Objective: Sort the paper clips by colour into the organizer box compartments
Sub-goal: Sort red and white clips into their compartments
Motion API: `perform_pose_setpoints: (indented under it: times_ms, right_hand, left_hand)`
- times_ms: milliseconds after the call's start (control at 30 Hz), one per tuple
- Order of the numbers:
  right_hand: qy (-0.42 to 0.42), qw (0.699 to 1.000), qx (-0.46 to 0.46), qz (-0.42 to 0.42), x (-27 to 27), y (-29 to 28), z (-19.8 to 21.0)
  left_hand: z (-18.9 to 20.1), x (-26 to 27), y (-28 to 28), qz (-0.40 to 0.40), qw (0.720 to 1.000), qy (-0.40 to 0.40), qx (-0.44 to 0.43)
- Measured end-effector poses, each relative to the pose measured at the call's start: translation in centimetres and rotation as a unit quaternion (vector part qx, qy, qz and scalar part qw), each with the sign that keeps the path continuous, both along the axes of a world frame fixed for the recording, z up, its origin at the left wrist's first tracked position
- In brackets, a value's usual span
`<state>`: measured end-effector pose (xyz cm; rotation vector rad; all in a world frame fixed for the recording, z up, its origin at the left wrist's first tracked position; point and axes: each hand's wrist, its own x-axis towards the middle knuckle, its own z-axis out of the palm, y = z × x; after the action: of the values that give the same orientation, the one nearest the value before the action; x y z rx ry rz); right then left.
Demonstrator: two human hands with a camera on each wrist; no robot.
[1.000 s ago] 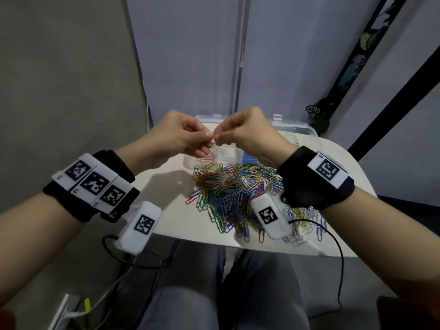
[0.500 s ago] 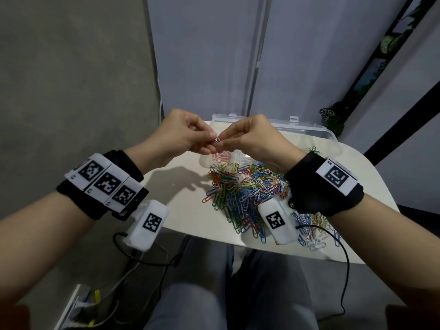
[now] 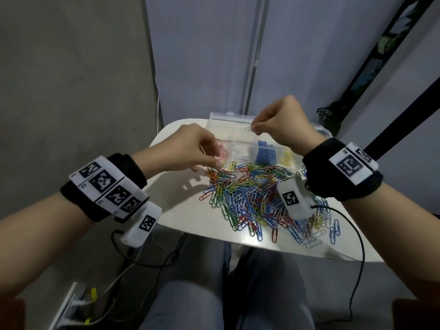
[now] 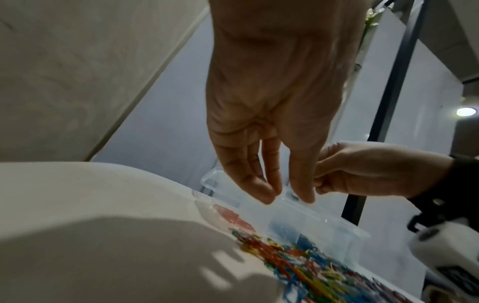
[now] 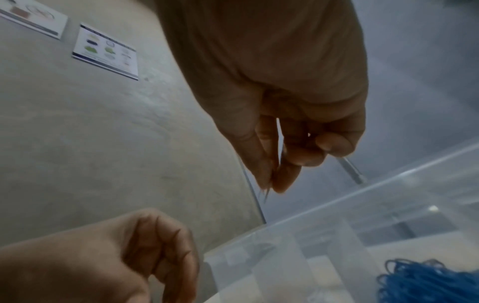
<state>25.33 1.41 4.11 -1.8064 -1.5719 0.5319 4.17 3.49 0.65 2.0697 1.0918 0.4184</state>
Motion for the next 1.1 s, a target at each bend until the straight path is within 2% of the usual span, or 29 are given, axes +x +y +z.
perform_pose_setpoints:
  times_ms: [133,300,533,667,767,900,1100]
  right_hand:
    - [-0.024,0.999,-0.036,0.018,0.5,-1.0,0.1]
    - [-0.059,0.996,-0.063,0.029,4.1,-5.6,1.3]
    - [-0.037,0.989,-0.138,-0.049,8.9,-12.8,-1.5]
    - [-0.058,0.968,-0.232,-0.072,9.9,-14.2,-3.3]
    - [-0.043,0.954,-0.288,-0.075,9.8,-14.7,-3.6]
    - [-0.019,0.955,-0.293,-0.051,8.1,-14.2,-3.6]
    - [0.009,0.971,-0.241,-0.001,4.9,-11.3,-3.5]
  left_hand:
    - [-0.4,0.5,-0.8,-0.096,0.986,0.114,0.078]
    - [-0.7,1.5,-1.7,-0.162,0.969,0.151,0.107]
    - [-1.8,4.0,-3.8,-0.164,0.966,0.132,0.152]
    - [-2.8,5.1,-4.7,-0.164,0.963,0.145,0.158]
    - [-2.9,5.3,-4.9,-0.155,0.962,0.161,0.158]
    - [-3.0,5.7,-4.8,-0.146,0.961,0.177,0.152]
    - [-2.8,6.1,-4.4,-0.137,0.966,0.167,0.144]
